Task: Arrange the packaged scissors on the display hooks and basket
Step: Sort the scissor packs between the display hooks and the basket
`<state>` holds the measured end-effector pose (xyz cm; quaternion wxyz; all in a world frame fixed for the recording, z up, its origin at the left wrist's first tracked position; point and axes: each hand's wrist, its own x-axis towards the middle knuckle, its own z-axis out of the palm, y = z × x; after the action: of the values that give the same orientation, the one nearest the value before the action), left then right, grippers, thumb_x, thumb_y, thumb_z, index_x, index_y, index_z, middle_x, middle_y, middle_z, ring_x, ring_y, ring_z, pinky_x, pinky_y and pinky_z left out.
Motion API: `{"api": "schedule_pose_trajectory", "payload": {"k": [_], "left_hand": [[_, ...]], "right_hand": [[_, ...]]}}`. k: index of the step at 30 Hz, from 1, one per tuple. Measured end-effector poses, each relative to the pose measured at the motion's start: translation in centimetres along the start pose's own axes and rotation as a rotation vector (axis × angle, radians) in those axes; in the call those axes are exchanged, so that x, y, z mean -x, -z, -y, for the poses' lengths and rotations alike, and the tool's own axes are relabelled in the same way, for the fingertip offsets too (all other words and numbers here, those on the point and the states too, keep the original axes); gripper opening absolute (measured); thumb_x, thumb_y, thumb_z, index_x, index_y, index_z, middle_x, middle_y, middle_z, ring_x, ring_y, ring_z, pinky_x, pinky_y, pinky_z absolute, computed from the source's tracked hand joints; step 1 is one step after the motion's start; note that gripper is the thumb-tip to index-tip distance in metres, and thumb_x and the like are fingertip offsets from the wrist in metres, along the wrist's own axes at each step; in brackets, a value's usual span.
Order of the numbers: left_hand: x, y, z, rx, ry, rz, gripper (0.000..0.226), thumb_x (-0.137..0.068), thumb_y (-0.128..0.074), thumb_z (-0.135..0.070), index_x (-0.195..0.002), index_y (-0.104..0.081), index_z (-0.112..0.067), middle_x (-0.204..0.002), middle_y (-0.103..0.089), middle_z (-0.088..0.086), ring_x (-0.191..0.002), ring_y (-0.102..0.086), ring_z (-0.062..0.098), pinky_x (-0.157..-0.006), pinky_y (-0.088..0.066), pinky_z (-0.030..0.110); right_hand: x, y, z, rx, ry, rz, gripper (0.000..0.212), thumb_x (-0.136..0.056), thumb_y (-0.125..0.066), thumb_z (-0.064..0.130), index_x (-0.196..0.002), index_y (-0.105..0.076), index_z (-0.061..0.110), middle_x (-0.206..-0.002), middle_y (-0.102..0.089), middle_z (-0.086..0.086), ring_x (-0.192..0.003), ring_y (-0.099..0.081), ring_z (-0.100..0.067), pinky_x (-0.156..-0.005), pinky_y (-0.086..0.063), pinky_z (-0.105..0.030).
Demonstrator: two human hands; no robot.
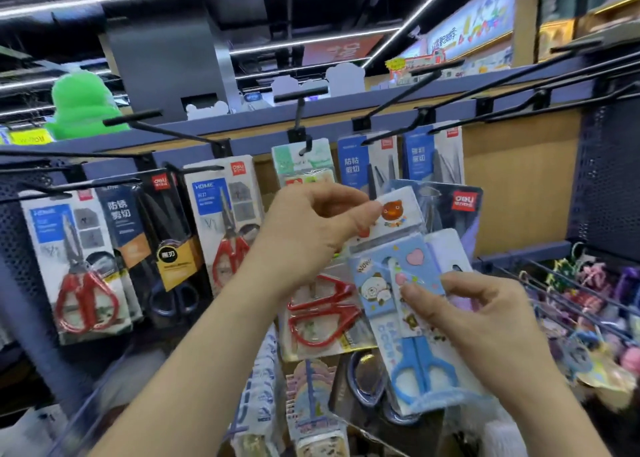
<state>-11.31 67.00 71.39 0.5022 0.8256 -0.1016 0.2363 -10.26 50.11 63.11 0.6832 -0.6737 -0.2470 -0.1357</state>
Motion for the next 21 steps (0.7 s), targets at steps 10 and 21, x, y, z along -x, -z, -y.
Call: {"api": "schedule_pose_trajectory", "payload": {"k": [10, 21], "left_hand": [[1.6, 2.0, -1.0, 0.149, -0.001, -0.095, 0.01, -0.064, -0.076, -0.031, -0.065, -0.074, -0.021, -0.073, -0.075, 0.003, -0.07, -0.071, 0.016, -0.067, -0.059, 0.027], [-2.1, 3.6, -2.2, 0.002, -0.231, -0.419, 0.009, -0.086, -0.074, -0.016, -0.08, -0.072, -0.022, -0.074, -0.074, -0.006, -0.072, -0.07, 0.01, -0.069, -0.058, 0.026]], "right_hand": [[0.3, -1.0, 0.2, -0.018, 0.019, -0.001, 0.035, -0.063, -0.082, 0.06, -0.069, -0.078, 0.027, -0.068, -0.074, -0.005, -0.067, -0.067, -0.025, -0.062, -0.056, -0.036], [-1.5, -3.4, 1.3, -0.231, -0.023, 0.012, 0.031, -0.067, -0.069, 0.04, -0.069, -0.077, 0.01, -0.06, -0.069, -0.005, -0.055, -0.055, -0.005, -0.053, -0.045, -0.014]]}}
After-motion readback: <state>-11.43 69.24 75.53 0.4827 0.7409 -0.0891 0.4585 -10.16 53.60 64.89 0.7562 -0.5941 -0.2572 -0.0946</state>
